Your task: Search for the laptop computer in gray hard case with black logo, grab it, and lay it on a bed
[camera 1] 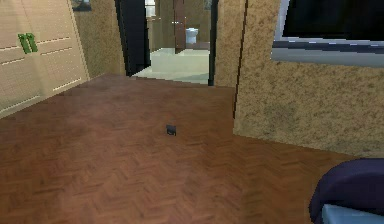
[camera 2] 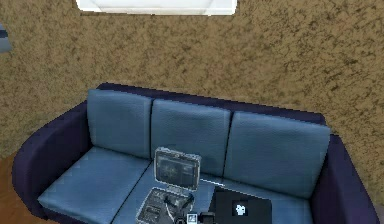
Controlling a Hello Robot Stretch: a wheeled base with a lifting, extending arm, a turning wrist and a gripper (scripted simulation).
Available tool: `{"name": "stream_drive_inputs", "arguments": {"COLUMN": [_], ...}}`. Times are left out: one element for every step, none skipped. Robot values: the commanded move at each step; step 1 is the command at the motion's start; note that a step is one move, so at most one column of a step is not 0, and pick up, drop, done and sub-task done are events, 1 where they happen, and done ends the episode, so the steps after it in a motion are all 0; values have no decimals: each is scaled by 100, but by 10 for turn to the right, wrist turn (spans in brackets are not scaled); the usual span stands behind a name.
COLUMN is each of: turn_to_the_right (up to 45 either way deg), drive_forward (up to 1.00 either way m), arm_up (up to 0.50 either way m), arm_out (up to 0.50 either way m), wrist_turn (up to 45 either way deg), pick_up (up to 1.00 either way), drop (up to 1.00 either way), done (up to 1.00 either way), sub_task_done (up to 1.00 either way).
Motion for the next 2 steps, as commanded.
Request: {"name": "stream_drive_inputs", "arguments": {"turn_to_the_right": [0,0], "drive_forward": [0,0], "arm_up": [-30,0], "arm_out": [0,0], "wrist_turn": [0,0], "pick_up": [0,100], "drop": [0,0], "done": [0,0], "sub_task_done": [0,0]}}
